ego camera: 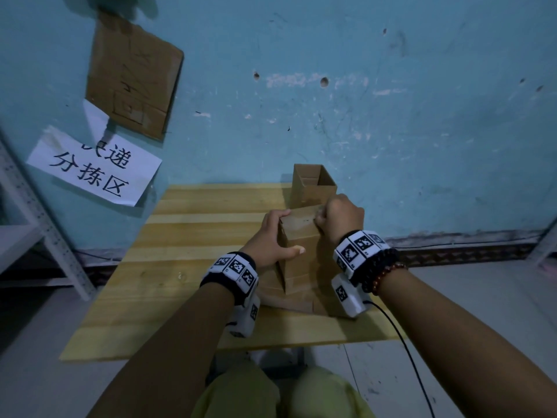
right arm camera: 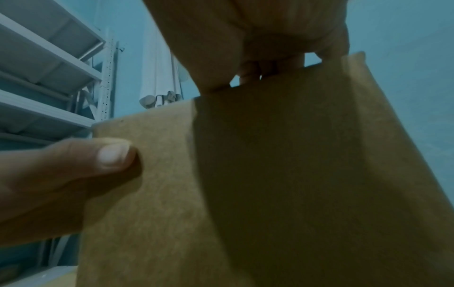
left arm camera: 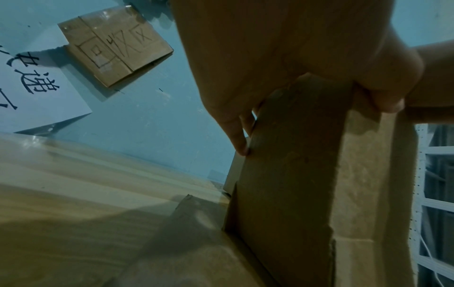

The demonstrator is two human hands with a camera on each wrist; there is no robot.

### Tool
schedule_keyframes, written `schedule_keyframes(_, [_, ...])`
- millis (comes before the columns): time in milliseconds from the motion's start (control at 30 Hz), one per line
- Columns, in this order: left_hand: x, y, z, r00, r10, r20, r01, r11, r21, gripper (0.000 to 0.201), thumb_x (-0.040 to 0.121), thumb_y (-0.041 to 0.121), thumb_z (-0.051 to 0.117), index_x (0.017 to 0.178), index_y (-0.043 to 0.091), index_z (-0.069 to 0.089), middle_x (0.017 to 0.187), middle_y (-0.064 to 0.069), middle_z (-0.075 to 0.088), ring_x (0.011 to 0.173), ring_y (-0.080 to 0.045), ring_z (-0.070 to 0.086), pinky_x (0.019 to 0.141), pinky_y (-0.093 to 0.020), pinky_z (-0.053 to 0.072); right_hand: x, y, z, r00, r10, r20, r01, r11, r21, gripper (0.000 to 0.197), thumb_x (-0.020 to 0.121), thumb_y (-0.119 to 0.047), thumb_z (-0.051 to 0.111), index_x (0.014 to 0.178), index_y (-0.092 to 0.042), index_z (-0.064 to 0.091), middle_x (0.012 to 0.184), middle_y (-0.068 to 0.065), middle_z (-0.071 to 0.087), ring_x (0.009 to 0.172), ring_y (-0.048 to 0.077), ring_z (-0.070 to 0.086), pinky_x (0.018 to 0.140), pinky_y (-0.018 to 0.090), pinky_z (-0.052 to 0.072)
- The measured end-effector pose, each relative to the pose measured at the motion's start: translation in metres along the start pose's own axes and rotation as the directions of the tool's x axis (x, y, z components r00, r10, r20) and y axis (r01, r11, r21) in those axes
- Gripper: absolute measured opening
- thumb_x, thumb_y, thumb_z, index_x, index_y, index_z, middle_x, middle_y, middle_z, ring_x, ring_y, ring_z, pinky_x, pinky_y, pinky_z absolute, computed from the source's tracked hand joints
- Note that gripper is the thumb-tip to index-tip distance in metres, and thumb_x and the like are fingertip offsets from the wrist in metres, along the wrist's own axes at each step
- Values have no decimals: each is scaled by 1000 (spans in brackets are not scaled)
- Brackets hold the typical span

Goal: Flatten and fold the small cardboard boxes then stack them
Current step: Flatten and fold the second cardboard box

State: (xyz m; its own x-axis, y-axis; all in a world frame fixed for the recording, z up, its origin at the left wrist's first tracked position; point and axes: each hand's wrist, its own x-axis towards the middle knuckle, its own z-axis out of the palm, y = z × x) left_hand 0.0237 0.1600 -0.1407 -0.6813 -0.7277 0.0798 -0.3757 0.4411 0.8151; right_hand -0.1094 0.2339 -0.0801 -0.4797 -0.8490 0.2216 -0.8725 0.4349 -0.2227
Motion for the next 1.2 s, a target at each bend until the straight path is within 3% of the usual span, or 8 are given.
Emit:
schedule_keyframes(300, [2, -3, 0, 1000, -5, 4, 5, 1000, -17, 87, 74, 25, 76, 139, 26, 18, 143, -3, 23, 130, -23, 35, 107, -45, 40, 2, 4, 1, 999, -40, 0, 40, 998, -41, 26, 96, -9, 40, 118, -1, 51, 131, 18, 42, 108, 35, 54, 92, 43, 39])
schedule_keyframes(567, [0, -3, -1, 1000, 5, 21, -4, 1000, -25, 86, 75, 25, 75, 139, 25, 18, 142, -4, 24, 130, -23, 35, 108, -45, 39, -2, 24, 4, 994, -101, -36, 107, 953, 283, 14, 88, -16, 59, 97, -10, 69, 105, 10, 63, 103, 30, 58, 94, 42, 43])
schedule_keyframes(667, [1, -2, -2, 1000, 15, 25, -15, 1000, -12, 85, 76, 25, 75, 139, 24, 18, 142, -4, 25, 129, -22, 36, 109, -44, 38, 3, 28, -2, 990, -130, 52, 100, 916, 389, 30, 86, -12, 62, 115, -17, 65, 96, 4, 63, 101, 26, 59, 97, 40, 44])
schedule_keyframes(767, [2, -2, -4, 999, 12, 41, -11, 1000, -11, 84, 75, 24, 75, 138, 24, 19, 140, -6, 26, 128, -22, 36, 108, -44, 39, 9, 29, -7, 980, -153, 128, 116, 959, 257, 32, 89, -19, 60, 120, -22, 63, 109, 7, 60, 109, 26, 55, 95, 34, 40])
schedule_keyframes(933, [3, -1, -10, 997, 13, 73, -11, 1000, -23, 81, 76, 21, 75, 136, 24, 21, 134, -3, 30, 125, -20, 38, 107, -43, 40, 13, 30, -8, 978, -161, 134, 120, 955, 272, 20, 88, -24, 61, 107, -19, 67, 78, -11, 45, 100, 23, 55, 88, 33, 41])
schedule_keyframes(1033, [3, 0, -11, 997, 7, 83, -6, 1000, -17, 80, 77, 20, 74, 136, 24, 21, 137, -5, 31, 125, -20, 38, 106, -41, 40, 12, 28, -6, 981, -155, 115, 118, 953, 278, 5, 87, -23, 60, 83, -24, 58, 85, -4, 52, 92, 22, 55, 88, 36, 42])
schedule_keyframes(1100, [3, 1, -11, 996, 3, 85, -1, 1000, -17, 81, 77, 20, 74, 137, 24, 20, 138, -5, 30, 125, -20, 37, 106, -41, 40, 12, 28, -4, 984, -153, 92, 117, 941, 316, 23, 86, -19, 61, 68, -27, 49, 87, -1, 55, 86, 20, 53, 89, 38, 45])
schedule_keyframes(1200, [3, 1, -11, 996, 4, 88, -3, 1000, -9, 81, 77, 21, 73, 137, 23, 19, 140, -5, 28, 124, -20, 37, 106, -42, 40, 9, 25, -4, 985, -159, 66, 132, 945, 298, 20, 86, -15, 59, 70, -20, 49, 88, 5, 58, 88, 24, 55, 84, 35, 44])
